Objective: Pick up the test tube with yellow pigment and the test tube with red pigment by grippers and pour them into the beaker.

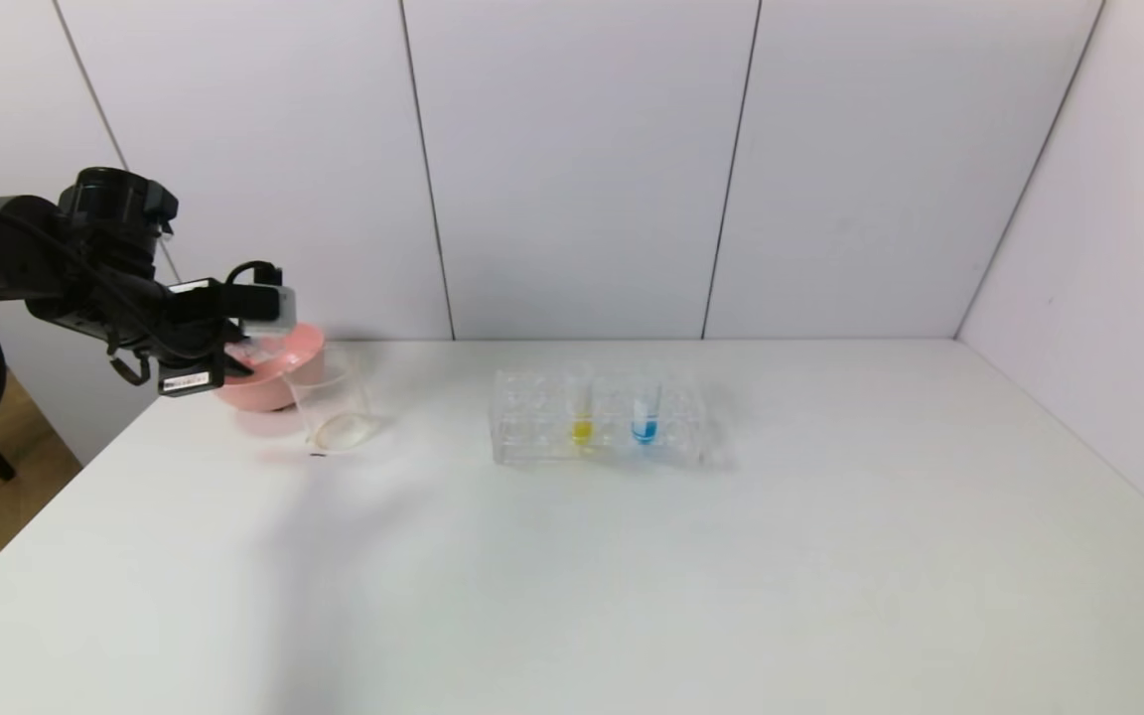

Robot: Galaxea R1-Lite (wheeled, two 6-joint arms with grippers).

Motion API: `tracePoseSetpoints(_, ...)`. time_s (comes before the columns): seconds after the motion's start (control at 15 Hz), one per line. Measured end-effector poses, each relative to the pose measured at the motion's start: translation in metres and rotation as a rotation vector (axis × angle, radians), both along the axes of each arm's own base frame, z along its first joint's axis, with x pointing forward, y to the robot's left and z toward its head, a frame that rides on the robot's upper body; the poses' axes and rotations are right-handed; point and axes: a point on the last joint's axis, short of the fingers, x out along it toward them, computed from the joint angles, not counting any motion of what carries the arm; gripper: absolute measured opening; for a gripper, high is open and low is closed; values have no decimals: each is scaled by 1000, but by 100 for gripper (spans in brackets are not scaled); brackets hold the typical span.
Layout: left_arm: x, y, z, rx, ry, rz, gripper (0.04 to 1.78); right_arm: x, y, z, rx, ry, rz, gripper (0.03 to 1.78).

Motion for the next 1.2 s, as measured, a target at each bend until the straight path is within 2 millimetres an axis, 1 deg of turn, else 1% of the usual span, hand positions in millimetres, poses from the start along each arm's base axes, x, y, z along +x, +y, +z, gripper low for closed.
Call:
tracePoseSetpoints(0.2,0,-2,0,6,0,-4,45,0,0,0,0,0,0,170)
tracePoseSetpoints(0.47,0,-6,-1,71,7,0,45,0,0,0,0,0,0,170)
tracePoseSetpoints(1.2,-2,-9,1,69,13,-8,45,0,0,0,0,0,0,170)
